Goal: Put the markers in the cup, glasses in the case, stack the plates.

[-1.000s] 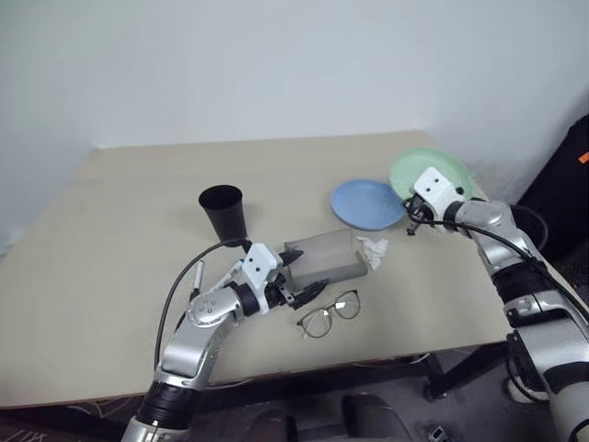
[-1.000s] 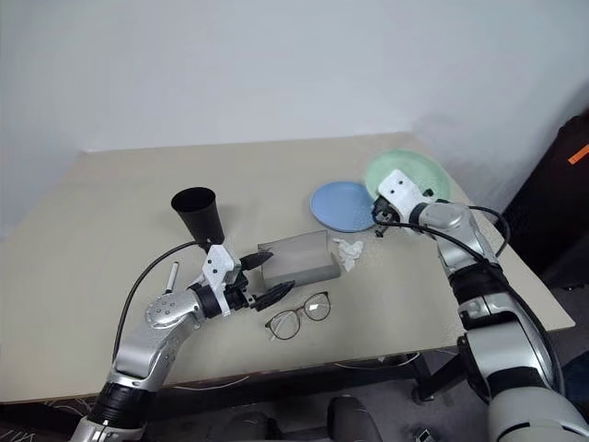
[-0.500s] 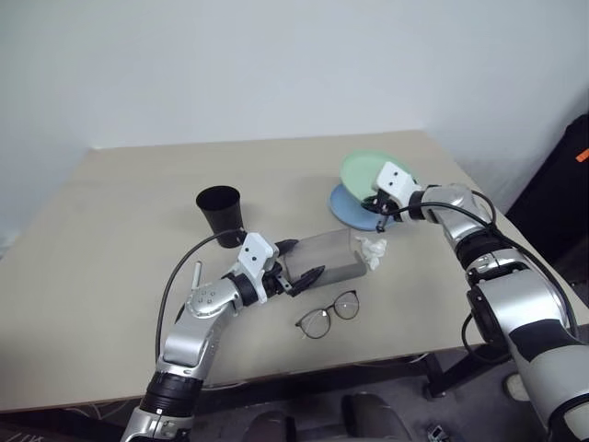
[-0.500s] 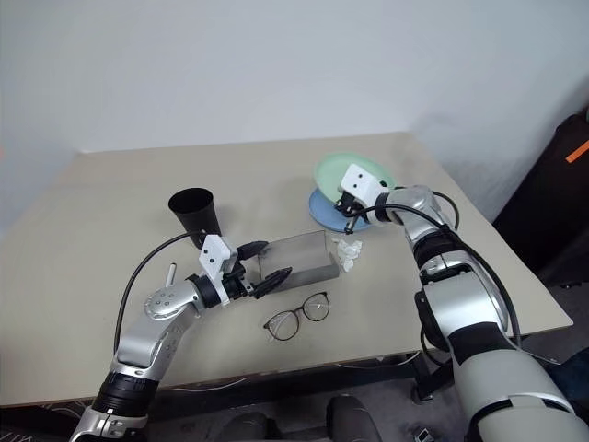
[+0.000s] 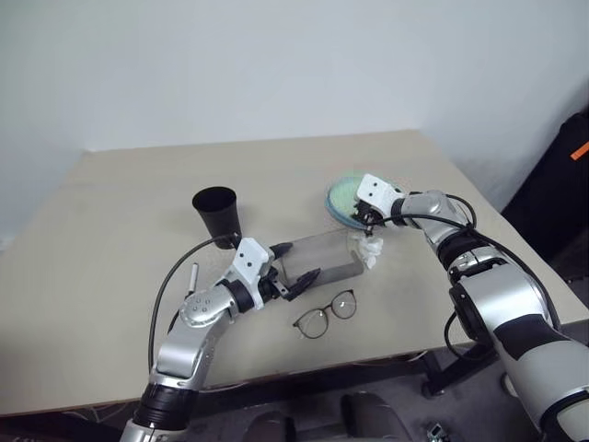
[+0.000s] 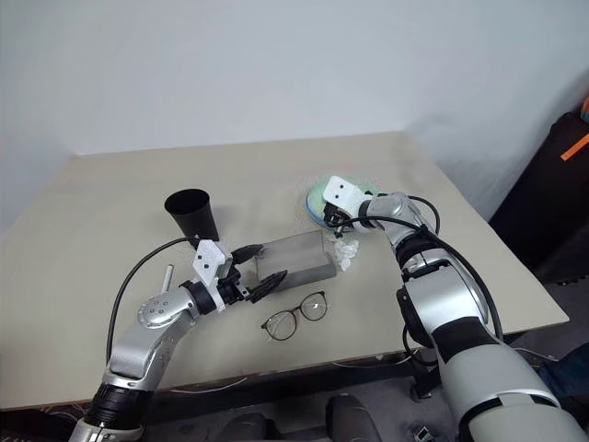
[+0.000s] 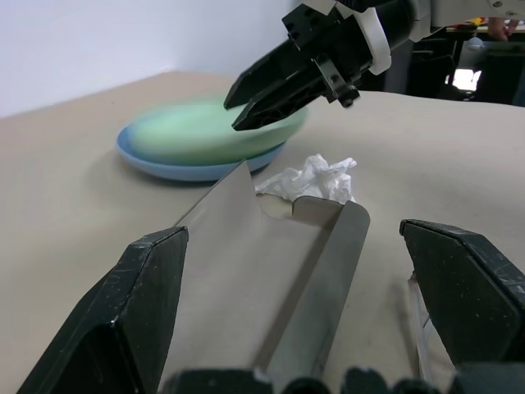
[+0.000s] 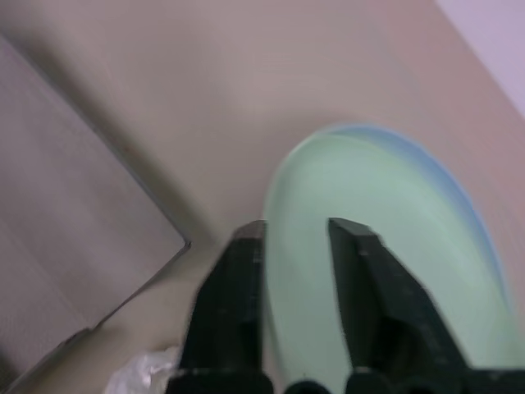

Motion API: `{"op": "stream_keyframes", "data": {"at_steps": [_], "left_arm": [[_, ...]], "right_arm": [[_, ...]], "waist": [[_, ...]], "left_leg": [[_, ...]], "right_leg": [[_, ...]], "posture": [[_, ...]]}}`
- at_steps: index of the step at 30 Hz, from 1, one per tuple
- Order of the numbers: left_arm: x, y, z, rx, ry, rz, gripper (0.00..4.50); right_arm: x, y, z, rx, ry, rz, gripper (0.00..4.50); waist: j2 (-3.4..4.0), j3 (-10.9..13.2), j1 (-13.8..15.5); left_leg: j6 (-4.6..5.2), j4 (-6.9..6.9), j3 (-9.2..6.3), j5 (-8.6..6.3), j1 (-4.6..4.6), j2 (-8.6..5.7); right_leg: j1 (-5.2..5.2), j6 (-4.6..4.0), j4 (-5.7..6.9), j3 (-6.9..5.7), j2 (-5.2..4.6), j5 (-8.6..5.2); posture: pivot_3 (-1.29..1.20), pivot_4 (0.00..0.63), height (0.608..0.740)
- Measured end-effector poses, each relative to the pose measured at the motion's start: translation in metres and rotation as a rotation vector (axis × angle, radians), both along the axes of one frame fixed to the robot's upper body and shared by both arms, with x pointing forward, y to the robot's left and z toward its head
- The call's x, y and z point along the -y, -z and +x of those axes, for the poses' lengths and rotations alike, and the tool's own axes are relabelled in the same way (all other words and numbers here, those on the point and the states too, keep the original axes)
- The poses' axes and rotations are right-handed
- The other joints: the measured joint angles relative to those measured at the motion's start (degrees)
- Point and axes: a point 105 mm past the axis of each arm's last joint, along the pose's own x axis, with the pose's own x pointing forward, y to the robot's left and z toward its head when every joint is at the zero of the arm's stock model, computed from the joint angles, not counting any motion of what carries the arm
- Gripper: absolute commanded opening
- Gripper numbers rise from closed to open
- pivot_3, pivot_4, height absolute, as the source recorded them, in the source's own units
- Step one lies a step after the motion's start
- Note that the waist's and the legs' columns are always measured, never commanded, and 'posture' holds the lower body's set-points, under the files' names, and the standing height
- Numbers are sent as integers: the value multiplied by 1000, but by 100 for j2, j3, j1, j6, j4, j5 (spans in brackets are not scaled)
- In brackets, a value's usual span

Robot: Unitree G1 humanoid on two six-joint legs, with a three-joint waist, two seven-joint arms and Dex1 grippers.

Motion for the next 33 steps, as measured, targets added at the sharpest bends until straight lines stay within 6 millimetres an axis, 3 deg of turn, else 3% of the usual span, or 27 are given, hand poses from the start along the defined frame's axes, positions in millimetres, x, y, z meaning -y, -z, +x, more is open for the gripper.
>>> {"op": "stream_keyframes", "data": {"at_steps": [5,11,17,26,33], "left_arm": [[0,0,0,-4,-1,1,4427],[1,-3,1,4,6,1,4427],[1,-2,6,1,10,7,4427],[-2,3,11,-22,23,22,4427],[0,0,12,-12,37,23,4427]], "right_arm": [[1,-4,2,24,10,16,2280],[19,-15,3,18,24,59,2280],[39,-21,-9,-143,-20,109,2280],[53,15,-28,-420,97,180,2280],[41,24,-33,-481,150,236,2280]], "waist": [[0,0,-1],[0,0,0],[1,0,1],[3,-1,8],[5,-2,8]], "left_leg": [[0,-1,0,0,0,-1],[0,-1,1,0,-1,-3],[1,1,0,0,4,-3],[1,8,0,0,2,-2],[0,7,0,0,3,-2]], "right_leg": [[0,0,0,0,0,0],[1,0,-2,0,0,0],[7,0,-1,-1,1,0],[5,0,2,1,1,0],[5,1,4,-2,1,0]], "posture": [[0,0,740],[0,0,740],[0,0,740],[0,0,740],[0,0,740]]}}
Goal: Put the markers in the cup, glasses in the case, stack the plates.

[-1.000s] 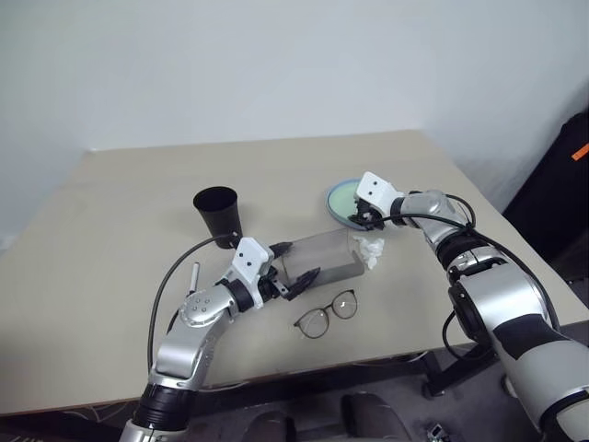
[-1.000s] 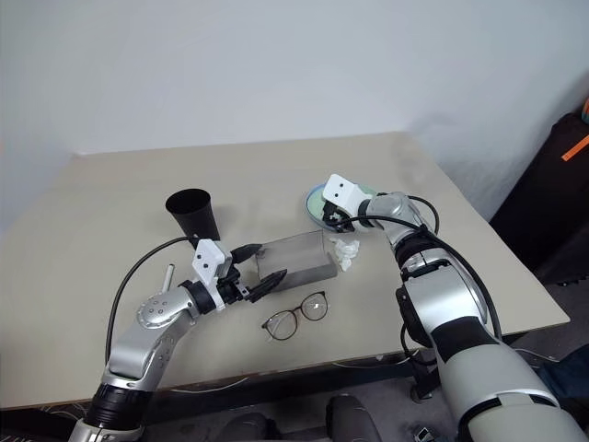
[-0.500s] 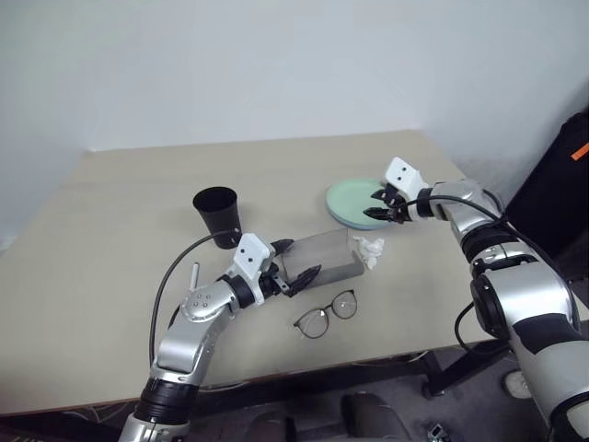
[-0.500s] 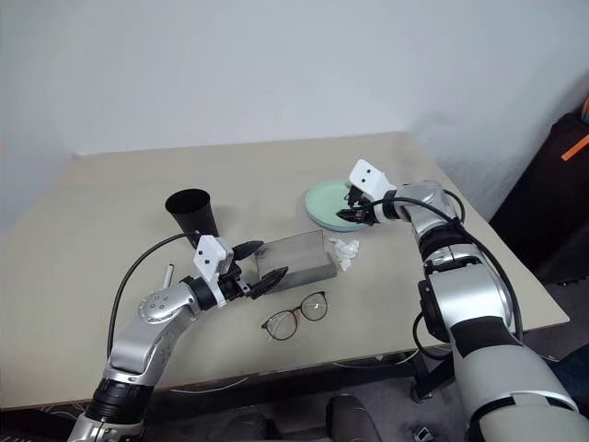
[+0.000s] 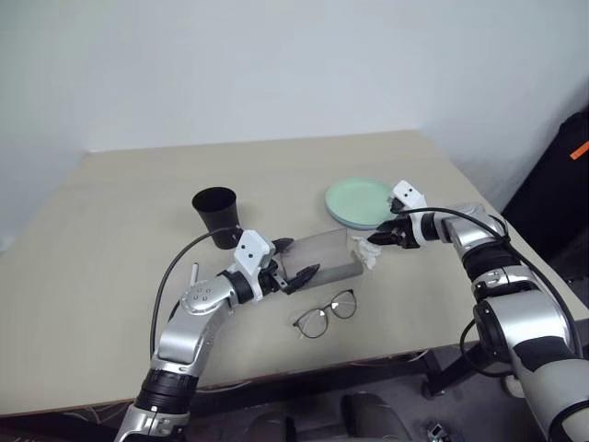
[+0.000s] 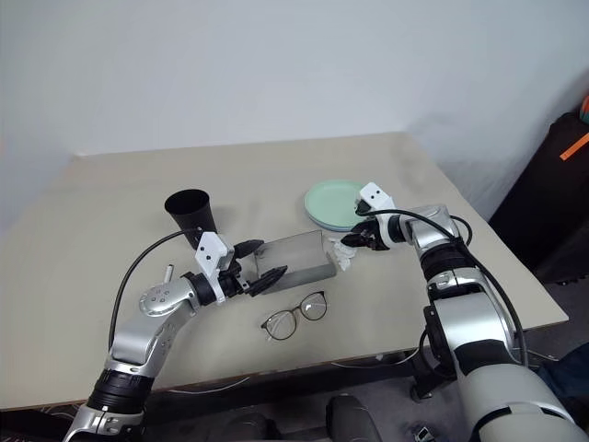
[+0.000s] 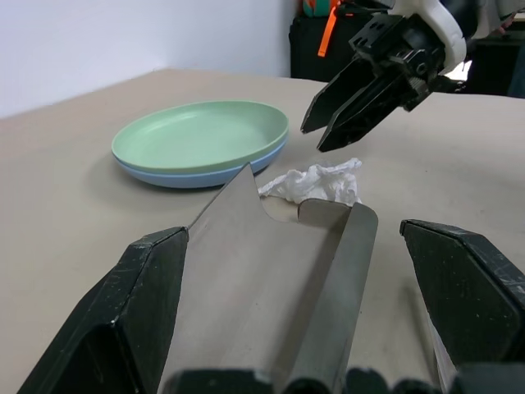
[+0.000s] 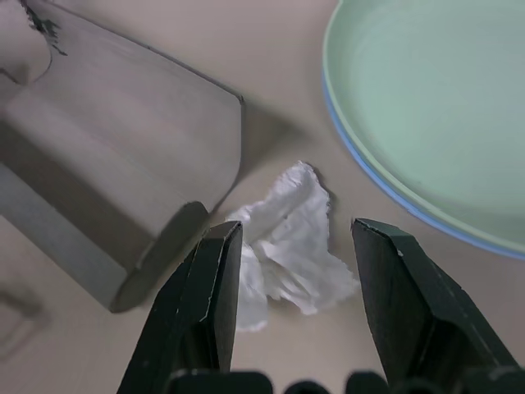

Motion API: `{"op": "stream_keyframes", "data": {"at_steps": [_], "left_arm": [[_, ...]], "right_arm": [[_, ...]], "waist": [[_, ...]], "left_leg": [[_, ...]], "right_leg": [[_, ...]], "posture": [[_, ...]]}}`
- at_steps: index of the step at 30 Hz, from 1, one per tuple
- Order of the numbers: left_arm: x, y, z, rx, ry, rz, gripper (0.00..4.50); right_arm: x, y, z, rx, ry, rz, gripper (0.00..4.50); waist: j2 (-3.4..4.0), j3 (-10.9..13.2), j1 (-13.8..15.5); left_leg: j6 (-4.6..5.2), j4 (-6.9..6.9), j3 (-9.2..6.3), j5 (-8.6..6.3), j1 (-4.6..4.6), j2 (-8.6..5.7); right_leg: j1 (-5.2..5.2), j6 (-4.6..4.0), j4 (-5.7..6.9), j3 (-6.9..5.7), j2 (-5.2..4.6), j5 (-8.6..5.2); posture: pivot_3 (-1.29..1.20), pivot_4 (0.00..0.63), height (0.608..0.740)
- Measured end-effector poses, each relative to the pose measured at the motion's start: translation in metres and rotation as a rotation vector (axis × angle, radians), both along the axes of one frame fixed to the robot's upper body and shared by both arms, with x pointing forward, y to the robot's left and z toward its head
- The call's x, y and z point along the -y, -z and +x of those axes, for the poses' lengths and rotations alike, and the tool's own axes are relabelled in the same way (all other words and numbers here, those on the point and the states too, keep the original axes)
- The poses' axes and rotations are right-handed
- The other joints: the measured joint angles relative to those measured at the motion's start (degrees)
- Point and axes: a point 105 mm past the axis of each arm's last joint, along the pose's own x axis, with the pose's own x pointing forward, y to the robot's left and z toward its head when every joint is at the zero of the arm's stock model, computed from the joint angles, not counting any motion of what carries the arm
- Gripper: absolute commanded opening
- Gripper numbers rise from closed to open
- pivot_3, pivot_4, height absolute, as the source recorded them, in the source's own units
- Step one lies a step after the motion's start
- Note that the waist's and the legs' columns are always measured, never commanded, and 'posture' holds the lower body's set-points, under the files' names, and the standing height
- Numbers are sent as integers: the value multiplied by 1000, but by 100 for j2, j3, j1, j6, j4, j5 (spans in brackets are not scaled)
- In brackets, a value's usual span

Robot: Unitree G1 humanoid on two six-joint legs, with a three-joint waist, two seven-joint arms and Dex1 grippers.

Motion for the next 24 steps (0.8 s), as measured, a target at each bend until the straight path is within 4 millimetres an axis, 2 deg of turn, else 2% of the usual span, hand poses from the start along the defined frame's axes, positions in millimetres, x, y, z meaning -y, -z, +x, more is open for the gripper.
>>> {"op": "stream_keyframes", "data": {"at_steps": [8,14,17,22,24], "left_arm": [[0,0,0,-1,4,0,4427],[1,0,0,-1,4,0,4427],[1,0,0,-1,5,-1,4427],[1,0,-1,-1,5,-1,4427],[1,0,-1,-1,6,-1,4427]], "right_arm": [[-5,6,-7,-43,8,2,2280],[-4,23,-14,-65,10,-47,2280],[-3,25,-14,-65,10,-66,1730],[-1,26,-13,-56,11,-87,66],[-1,26,-13,-54,12,-88,23]], "waist": [[0,0,1],[0,0,1],[0,0,-1],[0,0,0],[0,0,0]], "left_leg": [[0,0,0,0,-2,-2],[0,1,2,0,-3,-3],[0,1,2,0,-2,-2],[0,1,2,0,-2,-2],[0,1,2,0,-2,-2]], "right_leg": [[-1,4,-1,0,0,2],[-1,3,-1,1,0,2],[-1,3,-2,1,0,2],[-1,3,-1,0,0,2],[-1,3,-1,0,0,2]], "posture": [[0,0,740],[0,0,740],[0,0,740],[0,0,740],[0,0,740]]}}
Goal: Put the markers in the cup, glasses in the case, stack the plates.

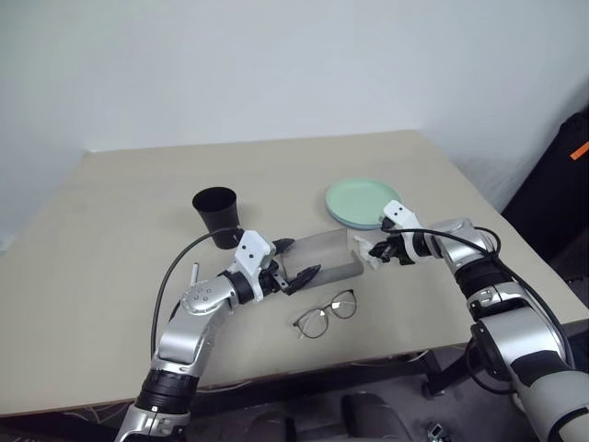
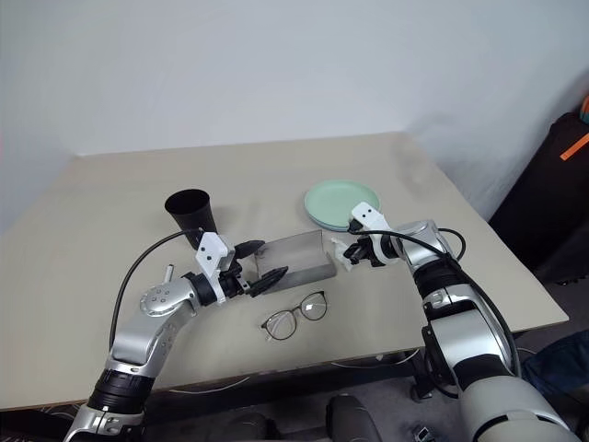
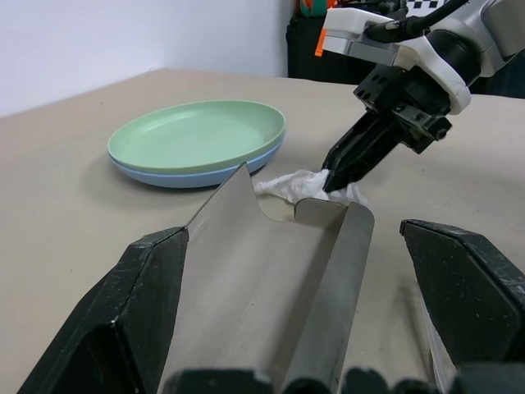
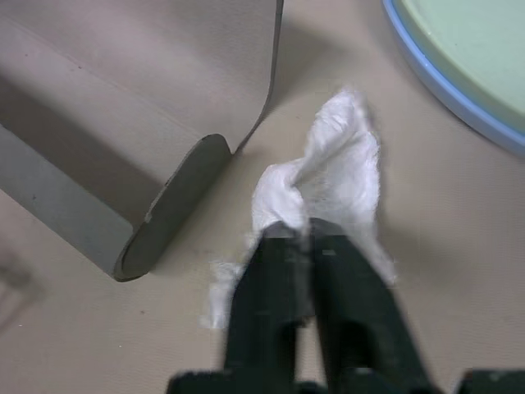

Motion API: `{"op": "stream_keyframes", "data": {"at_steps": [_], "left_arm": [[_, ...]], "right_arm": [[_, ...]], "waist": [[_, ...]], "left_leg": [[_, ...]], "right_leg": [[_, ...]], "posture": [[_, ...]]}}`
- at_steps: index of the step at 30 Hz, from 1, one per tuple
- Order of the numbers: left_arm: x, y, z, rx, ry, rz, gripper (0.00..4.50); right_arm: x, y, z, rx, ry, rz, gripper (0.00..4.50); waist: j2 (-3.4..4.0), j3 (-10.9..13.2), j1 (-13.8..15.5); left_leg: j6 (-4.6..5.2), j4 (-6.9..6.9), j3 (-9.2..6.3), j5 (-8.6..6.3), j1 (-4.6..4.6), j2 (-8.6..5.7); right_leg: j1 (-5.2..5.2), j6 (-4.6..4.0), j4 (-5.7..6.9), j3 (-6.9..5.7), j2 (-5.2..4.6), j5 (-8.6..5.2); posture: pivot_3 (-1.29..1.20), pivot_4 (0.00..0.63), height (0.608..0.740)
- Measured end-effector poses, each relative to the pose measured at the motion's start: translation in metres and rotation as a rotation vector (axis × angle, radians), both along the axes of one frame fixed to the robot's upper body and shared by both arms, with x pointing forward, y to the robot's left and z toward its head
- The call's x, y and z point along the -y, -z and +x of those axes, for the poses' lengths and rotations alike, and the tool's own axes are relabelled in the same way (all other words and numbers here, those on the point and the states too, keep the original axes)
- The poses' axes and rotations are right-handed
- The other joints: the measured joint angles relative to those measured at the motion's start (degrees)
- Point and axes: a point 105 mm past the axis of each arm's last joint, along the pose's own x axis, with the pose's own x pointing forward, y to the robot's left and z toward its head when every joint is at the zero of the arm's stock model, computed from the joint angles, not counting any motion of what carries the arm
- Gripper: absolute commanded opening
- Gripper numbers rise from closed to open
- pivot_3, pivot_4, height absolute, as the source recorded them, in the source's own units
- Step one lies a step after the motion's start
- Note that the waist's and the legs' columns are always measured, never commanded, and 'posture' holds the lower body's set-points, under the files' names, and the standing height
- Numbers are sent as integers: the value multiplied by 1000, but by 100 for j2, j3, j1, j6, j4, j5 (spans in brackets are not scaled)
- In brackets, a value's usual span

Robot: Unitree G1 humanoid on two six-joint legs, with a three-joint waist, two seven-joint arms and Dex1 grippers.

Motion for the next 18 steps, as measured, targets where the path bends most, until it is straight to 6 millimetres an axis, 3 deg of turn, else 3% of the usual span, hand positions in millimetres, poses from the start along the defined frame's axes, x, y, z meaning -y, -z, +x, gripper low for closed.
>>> {"op": "stream_keyframes", "data": {"at_steps": [7,12,18], "left_arm": [[0,0,0,0,0,1,4427],[1,0,0,0,2,0,4427],[1,0,0,5,5,0,4427]], "right_arm": [[7,-16,1,39,-55,29,23],[5,-53,13,173,-111,79,23],[11,-94,46,392,15,77,23]], "waist": [[0,0,0],[1,1,-4],[1,1,-3]], "left_leg": [[0,0,0,0,-1,-1],[0,0,0,0,3,1],[-1,-1,1,0,2,1]], "right_leg": [[0,0,-1,0,0,0],[0,0,-1,1,0,0],[0,-3,-3,1,0,-2]], "posture": [[0,0,740],[0,0,740],[0,0,740]]}}
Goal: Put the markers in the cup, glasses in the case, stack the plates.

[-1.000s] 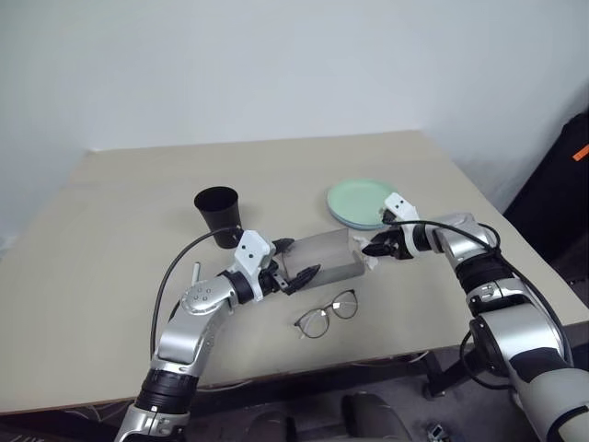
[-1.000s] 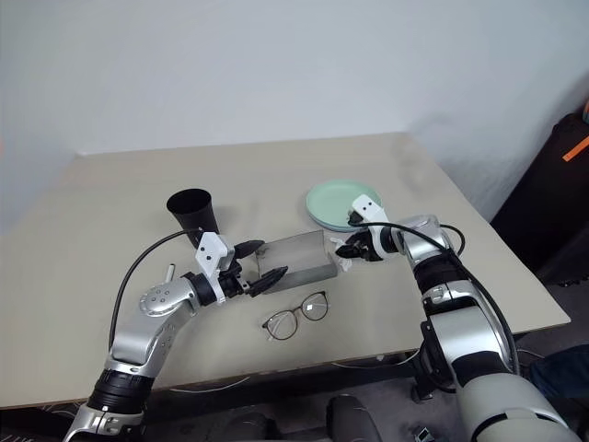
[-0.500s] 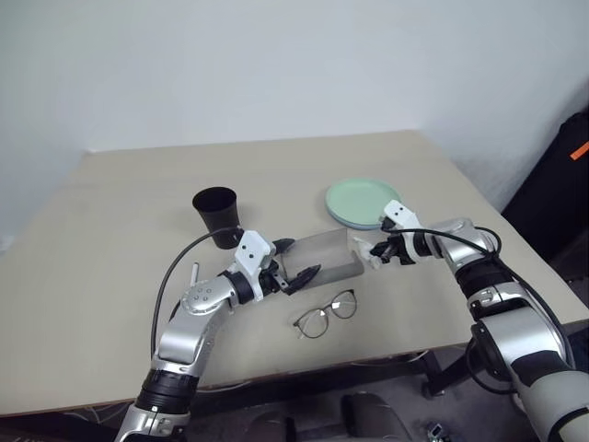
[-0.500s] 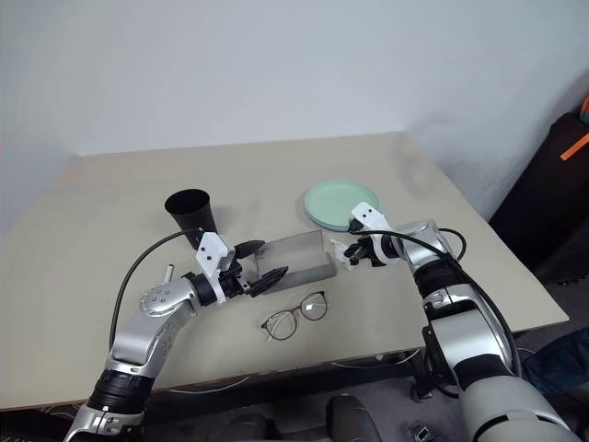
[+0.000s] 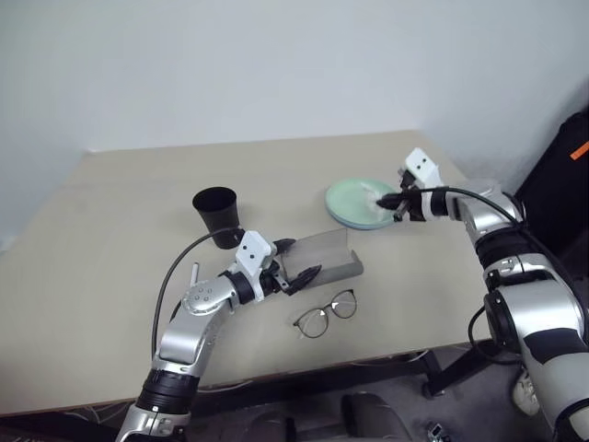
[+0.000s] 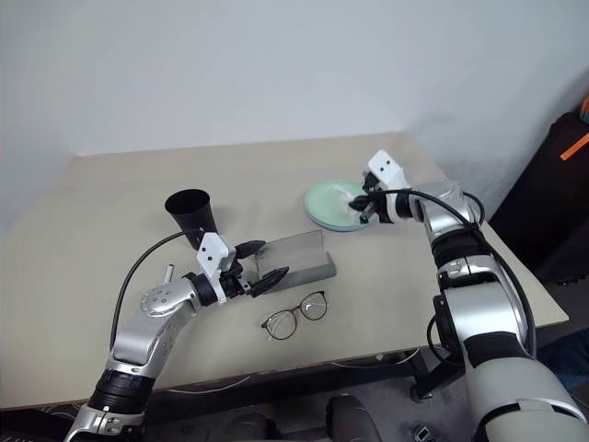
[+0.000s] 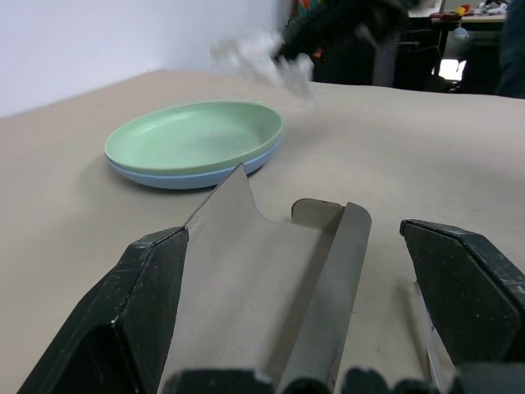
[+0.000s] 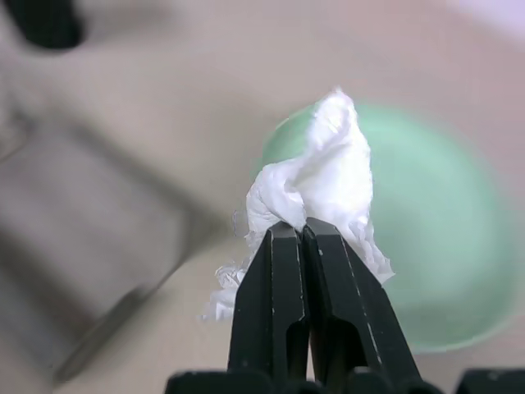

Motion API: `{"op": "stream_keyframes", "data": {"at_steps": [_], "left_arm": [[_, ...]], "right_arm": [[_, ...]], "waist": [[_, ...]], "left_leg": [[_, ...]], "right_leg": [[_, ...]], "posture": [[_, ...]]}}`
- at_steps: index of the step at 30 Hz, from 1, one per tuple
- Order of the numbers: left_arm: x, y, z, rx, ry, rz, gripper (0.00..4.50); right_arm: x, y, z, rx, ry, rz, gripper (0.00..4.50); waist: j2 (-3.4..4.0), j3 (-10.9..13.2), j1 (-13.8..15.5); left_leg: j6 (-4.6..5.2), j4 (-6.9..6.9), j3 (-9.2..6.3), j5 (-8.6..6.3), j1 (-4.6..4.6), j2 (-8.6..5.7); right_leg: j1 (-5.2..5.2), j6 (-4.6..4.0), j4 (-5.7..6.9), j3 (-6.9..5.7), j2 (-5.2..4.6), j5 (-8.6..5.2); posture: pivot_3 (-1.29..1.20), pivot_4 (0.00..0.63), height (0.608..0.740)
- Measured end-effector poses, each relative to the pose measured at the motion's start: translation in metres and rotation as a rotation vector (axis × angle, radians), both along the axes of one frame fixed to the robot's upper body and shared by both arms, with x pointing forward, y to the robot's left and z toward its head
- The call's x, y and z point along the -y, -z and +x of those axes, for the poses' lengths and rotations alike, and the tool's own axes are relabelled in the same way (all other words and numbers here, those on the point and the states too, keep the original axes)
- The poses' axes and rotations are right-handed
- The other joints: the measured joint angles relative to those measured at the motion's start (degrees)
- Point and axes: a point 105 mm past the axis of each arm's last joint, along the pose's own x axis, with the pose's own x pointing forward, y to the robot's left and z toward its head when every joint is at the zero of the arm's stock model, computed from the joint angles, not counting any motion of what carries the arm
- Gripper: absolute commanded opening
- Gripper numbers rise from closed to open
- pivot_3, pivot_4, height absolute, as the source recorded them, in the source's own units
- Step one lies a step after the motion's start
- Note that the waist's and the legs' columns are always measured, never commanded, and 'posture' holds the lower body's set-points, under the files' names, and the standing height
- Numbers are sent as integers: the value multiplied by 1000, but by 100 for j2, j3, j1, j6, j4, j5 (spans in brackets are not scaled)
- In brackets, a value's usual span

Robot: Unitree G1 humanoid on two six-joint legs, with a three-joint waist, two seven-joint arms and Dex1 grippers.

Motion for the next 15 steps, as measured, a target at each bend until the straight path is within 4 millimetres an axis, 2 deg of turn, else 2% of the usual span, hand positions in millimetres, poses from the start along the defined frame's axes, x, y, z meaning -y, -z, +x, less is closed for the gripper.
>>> {"op": "stream_keyframes", "data": {"at_steps": [2,8,11,15], "left_arm": [[1,1,0,-2,2,0,4427],[3,2,1,-6,9,-1,4427],[3,2,1,-5,8,0,4427],[2,2,1,-4,3,3,4427]], "right_arm": [[-1,1,7,34,46,-21,23],[1,27,14,27,156,-83,23],[-2,27,16,32,181,-76,636],[-6,20,19,49,187,-46,1949]], "waist": [[0,0,-7],[1,0,-4],[1,0,-5],[1,0,-6]], "left_leg": [[0,-2,1,0,0,0],[1,-5,1,1,-8,-8],[2,-5,-1,1,-8,-8],[2,-4,-4,1,-6,-7]], "right_leg": [[0,0,-1,0,0,0],[-1,0,-2,2,0,0],[-1,1,-2,4,0,0],[1,1,-1,3,0,1]], "posture": [[0,0,740],[0,0,740],[0,0,740],[0,0,740]]}}
